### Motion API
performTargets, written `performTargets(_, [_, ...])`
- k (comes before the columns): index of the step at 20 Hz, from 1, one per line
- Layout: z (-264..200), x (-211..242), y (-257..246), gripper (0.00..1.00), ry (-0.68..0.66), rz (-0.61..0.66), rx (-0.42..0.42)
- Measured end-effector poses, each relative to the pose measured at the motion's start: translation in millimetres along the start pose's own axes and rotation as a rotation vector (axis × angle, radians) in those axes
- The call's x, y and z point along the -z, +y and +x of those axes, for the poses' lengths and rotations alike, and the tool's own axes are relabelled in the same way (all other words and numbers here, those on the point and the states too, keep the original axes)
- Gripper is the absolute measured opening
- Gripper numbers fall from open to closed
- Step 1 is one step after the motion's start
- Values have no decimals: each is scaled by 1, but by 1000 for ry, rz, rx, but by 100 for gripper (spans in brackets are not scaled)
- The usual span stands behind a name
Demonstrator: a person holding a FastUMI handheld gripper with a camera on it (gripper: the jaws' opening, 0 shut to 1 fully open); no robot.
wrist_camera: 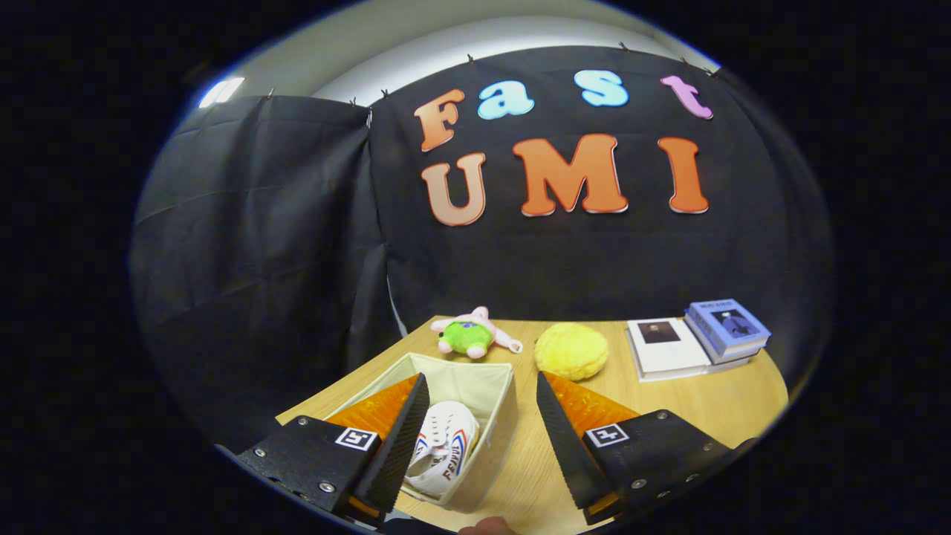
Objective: Open the storage box then place both shoes into the box .Put the left shoe in first, then the right shoe, with the right side of both shoes facing outward in a uniform manner.
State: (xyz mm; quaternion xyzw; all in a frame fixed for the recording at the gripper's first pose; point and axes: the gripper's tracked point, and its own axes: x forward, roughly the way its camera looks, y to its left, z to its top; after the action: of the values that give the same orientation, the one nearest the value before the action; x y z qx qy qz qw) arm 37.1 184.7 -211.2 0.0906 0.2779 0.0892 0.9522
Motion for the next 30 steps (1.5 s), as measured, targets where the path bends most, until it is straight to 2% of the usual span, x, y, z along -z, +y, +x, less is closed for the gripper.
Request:
performTargets(4, [-31,-45,-39,93,-142,-15,75])
performTargets(8, [-58,-72,-71,94,-218,-13,126])
performTargets(12, [-89,-110,-94,94,-352,-53,179])
performTargets(15, [-114,-131,-100,94,-420,-90,181])
performTargets(19, [-146,-143,-125,94,-438,-140,257])
performTargets(27, [-201,-170,-135,95,-511,-154,251])
performTargets(30, [-197,-158,-141,96,-452,-131,256])
